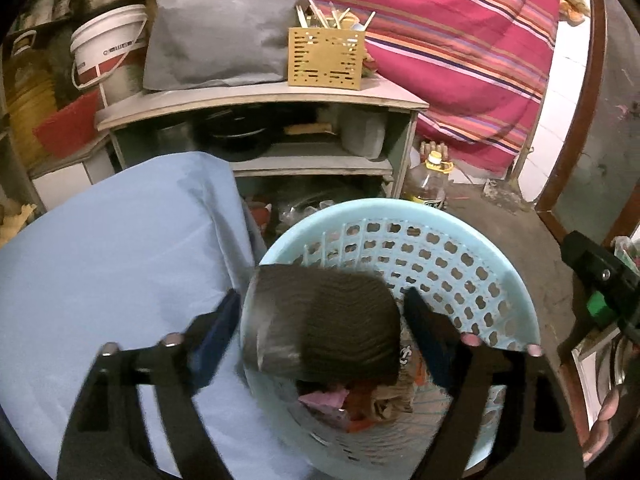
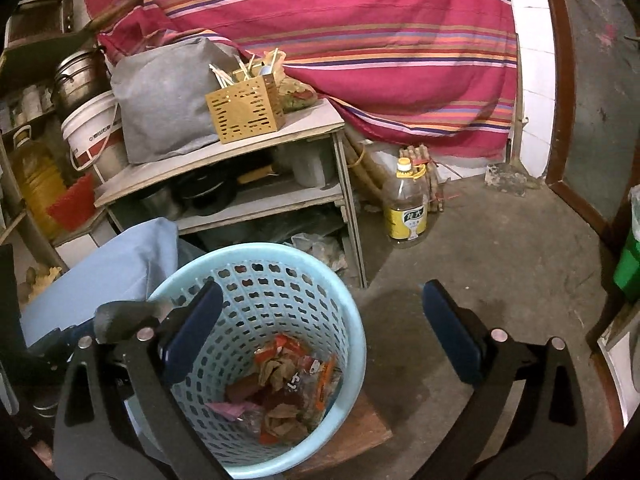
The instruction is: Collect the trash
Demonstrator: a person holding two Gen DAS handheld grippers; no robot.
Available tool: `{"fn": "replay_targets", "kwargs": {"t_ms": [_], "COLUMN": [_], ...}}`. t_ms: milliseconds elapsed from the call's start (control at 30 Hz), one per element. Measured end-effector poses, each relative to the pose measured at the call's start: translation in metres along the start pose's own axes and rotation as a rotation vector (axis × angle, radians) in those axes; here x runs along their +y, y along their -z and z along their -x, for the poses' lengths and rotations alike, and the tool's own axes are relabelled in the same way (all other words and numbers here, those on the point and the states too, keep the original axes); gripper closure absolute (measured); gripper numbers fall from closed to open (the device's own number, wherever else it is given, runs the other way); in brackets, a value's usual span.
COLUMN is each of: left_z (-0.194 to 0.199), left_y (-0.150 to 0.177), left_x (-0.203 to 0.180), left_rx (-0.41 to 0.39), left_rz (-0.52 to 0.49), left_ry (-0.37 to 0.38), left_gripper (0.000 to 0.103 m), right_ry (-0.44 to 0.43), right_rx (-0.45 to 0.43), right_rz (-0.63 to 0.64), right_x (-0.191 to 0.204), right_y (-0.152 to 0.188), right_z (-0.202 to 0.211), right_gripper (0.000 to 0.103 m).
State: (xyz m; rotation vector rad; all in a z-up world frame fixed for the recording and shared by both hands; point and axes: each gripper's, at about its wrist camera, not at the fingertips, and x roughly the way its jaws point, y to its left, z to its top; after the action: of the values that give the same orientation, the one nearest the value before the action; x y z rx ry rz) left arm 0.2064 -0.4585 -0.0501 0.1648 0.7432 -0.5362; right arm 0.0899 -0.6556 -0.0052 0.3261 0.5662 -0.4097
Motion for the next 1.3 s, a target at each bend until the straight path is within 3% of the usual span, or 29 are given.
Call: {"fn": "replay_targets", "kwargs": {"t_ms": [267, 400, 667, 933, 1300], "left_z": [0.020, 0.049, 0.123, 0.204, 0.265], "left_y": [0.002, 0.011, 0.062, 0.117, 0.187], "left_x": [0.016, 0.040, 0.099, 0.146, 0.196], "left_rx": [-0.026, -0.066, -0.146, -0.196, -0.200], "left_rz": [0.017, 0.044, 0.087, 0.121, 0.211], "left_ry": [-0.006, -0.057, -0.239, -0.369, -0.376], "left_gripper": [0.016, 0.016, 0.008, 0.005, 0.004], "right_ry": [-0.008, -0.035, -0.163, -0.276, -0.288], "right_rx": [0.014, 0.020, 0.041, 0.014, -0.046], "right_rz": [0.036, 0.086, 0.233, 0.268, 0.317], "right_x": [0.013, 0.033, 0.102, 0.159, 0.194], "right_y": [0.003, 0.010, 0.049, 0.085, 0.138], "right_z": [0.000, 0.003, 0.030, 0.074, 0.138], "right_gripper": [0.006, 0.005, 0.004, 0.004, 0.004]}}
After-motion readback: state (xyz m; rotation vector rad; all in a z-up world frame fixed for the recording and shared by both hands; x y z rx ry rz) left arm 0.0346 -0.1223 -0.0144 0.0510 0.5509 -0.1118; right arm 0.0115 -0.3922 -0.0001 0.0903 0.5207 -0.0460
